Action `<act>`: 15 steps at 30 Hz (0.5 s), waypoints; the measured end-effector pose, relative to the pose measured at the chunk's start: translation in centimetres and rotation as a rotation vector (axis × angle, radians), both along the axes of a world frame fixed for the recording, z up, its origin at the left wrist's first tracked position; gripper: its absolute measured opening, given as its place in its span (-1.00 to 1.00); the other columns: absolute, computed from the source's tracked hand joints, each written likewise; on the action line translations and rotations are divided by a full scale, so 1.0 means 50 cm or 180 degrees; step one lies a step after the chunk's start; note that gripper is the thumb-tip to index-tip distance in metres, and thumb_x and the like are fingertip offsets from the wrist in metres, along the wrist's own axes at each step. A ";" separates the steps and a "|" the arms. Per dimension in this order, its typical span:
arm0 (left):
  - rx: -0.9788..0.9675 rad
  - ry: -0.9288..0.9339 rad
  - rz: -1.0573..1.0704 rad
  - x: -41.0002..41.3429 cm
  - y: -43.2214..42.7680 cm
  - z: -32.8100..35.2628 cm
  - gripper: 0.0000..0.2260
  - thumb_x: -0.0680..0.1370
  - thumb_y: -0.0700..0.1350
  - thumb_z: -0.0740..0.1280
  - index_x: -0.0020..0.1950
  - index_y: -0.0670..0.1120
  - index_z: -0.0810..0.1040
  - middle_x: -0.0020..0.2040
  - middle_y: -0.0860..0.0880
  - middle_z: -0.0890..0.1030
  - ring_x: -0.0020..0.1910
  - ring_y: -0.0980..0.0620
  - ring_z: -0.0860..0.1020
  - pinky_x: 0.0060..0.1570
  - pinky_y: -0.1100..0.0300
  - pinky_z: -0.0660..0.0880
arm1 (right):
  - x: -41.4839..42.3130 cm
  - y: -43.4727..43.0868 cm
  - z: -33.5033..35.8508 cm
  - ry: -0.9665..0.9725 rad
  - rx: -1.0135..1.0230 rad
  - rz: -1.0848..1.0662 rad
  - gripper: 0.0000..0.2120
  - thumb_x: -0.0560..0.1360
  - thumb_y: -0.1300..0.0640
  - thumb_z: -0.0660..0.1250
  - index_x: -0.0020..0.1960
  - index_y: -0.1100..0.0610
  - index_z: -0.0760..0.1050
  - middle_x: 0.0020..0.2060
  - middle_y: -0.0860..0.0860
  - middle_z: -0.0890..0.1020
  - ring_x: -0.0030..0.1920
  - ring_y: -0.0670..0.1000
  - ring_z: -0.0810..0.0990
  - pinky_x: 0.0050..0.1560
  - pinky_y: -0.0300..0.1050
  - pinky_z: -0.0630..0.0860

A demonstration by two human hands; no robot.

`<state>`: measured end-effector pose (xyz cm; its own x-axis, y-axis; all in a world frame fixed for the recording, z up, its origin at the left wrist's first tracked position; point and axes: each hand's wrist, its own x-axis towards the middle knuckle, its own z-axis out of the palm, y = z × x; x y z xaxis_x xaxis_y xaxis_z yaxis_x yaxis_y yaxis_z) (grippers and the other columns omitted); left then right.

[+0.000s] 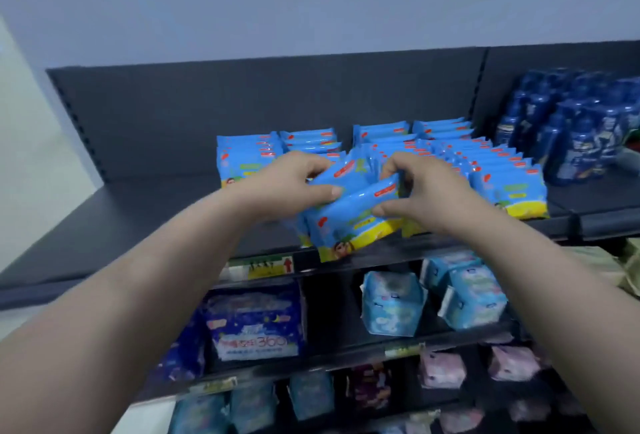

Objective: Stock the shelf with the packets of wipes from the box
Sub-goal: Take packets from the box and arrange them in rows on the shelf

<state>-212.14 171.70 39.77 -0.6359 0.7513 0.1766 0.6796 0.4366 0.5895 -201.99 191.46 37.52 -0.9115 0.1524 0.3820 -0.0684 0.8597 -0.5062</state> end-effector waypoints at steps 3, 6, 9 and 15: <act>-0.0320 0.0410 0.0446 -0.100 -0.075 0.037 -0.70 0.48 0.02 0.36 0.01 -0.21 0.56 0.00 -0.22 0.62 -0.18 -0.03 0.54 0.02 -0.10 0.52 | -0.068 -0.016 -0.014 0.0037 -0.0567 -0.0021 -0.63 0.27 0.16 0.57 -0.25 0.00 0.35 -0.43 -0.08 0.42 -0.42 -0.02 0.41 -0.37 -0.16 0.34; -0.0890 0.0436 0.0514 -0.180 -0.123 0.041 -0.81 0.51 -0.06 0.39 0.10 -0.05 0.55 0.04 -0.09 0.61 -0.01 -0.08 0.56 0.09 0.09 0.49 | -0.123 -0.023 -0.043 -0.0234 -0.0868 -0.0092 -0.63 0.27 0.13 0.58 -0.23 -0.04 0.37 -0.38 -0.03 0.44 -0.34 0.05 0.47 -0.30 -0.15 0.36; -0.1669 0.0479 0.0484 -0.234 -0.128 0.008 -0.53 0.52 0.00 0.37 0.40 -0.03 0.37 0.31 -0.04 0.46 0.26 -0.03 0.44 0.26 0.10 0.39 | -0.167 -0.033 -0.070 -0.0473 -0.1069 -0.0204 -0.69 0.33 0.09 0.55 -0.12 -0.01 0.41 -0.37 -0.03 0.44 -0.34 0.02 0.45 -0.32 -0.18 0.33; -0.2156 0.0876 0.0324 -0.271 -0.105 -0.055 -0.40 0.54 -0.02 0.33 0.51 -0.10 0.17 0.47 -0.07 0.29 0.42 -0.07 0.28 0.32 0.15 0.24 | -0.228 -0.049 -0.090 -0.0528 -0.0433 -0.0452 -0.71 0.43 0.05 0.45 0.05 0.05 0.40 -0.25 -0.12 0.45 -0.32 -0.07 0.43 -0.34 -0.16 0.32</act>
